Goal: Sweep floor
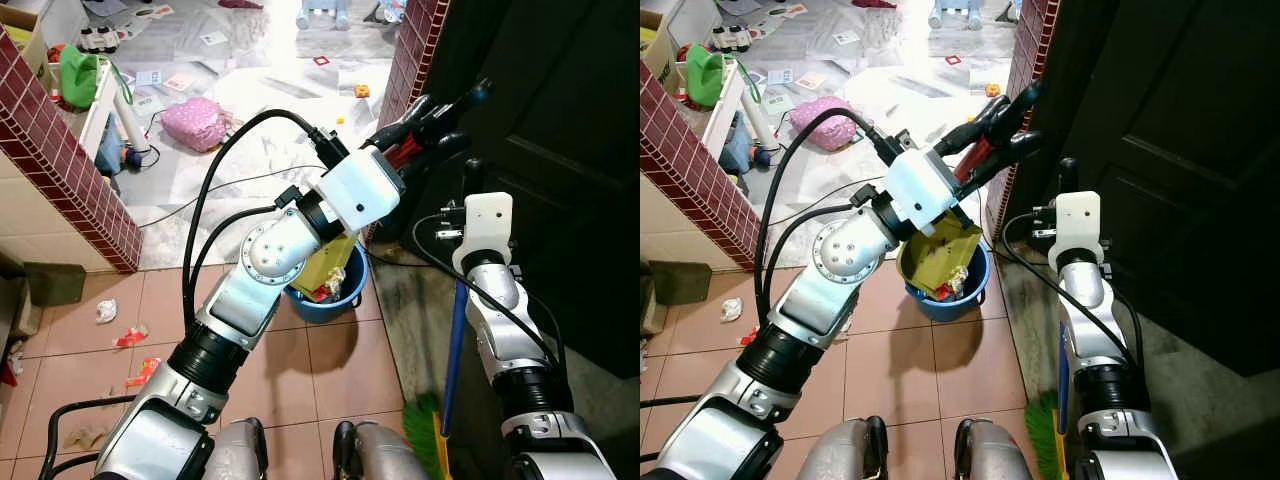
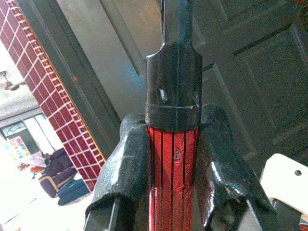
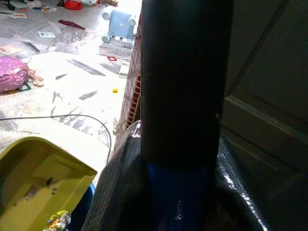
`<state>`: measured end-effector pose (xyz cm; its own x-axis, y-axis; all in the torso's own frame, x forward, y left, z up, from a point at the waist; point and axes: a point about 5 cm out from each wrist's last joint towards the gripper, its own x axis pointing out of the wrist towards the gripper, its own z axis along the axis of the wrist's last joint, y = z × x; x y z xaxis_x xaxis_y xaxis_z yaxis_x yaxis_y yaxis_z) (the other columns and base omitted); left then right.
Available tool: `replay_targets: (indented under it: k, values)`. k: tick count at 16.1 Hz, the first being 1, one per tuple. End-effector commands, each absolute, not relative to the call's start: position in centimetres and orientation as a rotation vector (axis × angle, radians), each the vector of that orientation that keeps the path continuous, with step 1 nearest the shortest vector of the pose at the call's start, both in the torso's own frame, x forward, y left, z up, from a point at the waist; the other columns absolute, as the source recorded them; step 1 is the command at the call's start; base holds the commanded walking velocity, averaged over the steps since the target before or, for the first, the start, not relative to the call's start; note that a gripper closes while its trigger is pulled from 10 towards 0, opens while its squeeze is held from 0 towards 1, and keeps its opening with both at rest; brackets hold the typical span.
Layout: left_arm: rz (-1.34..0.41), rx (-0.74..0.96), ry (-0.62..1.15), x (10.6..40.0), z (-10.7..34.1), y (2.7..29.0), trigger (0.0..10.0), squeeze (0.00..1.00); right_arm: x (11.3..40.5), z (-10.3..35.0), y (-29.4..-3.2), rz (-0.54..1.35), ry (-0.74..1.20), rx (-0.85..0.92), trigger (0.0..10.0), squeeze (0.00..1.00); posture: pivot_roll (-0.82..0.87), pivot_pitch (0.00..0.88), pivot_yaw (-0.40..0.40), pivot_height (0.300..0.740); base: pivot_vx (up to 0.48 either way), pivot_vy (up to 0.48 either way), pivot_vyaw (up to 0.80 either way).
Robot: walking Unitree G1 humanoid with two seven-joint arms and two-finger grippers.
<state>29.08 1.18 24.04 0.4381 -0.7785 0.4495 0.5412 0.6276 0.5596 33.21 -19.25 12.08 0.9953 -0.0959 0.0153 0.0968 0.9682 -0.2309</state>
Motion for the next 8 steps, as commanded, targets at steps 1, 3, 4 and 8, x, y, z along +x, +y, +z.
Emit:
replay_targets:
  k: [1, 3, 4, 8]
  values:
    - [-0.812, 0.375, -0.835, 28.6, 25.8, 1.4, 10.0, 0.0, 33.5, 13.0, -19.3, -0.104, -0.05, -0.235, 10.0, 0.0, -0.05, 0.154, -0.008, 0.74, 0.0, 0.0, 0.0]
    - [-0.663, 0.368, -0.909, 29.3, 27.9, 3.0, 10.0, 0.0, 33.5, 13.0, -19.2, -0.102, -0.051, -0.234, 10.0, 0.0, -0.05, 0.154, -0.008, 0.74, 0.0, 0.0, 0.0]
    - [-0.634, 0.365, -0.921, 29.5, 28.4, 3.3, 10.0, 0.0, 33.5, 13.0, -19.2, -0.101, -0.052, -0.234, 10.0, 0.0, -0.05, 0.154, -0.008, 0.74, 0.0, 0.0, 0.0]
    - [-0.502, 0.374, -0.986, 30.0, 30.6, 5.0, 10.0, 0.0, 33.6, 13.0, -19.1, -0.1, -0.056, -0.236, 10.0, 0.0, -0.05, 0.149, -0.009, 0.74, 0.0, 0.0, 0.0]
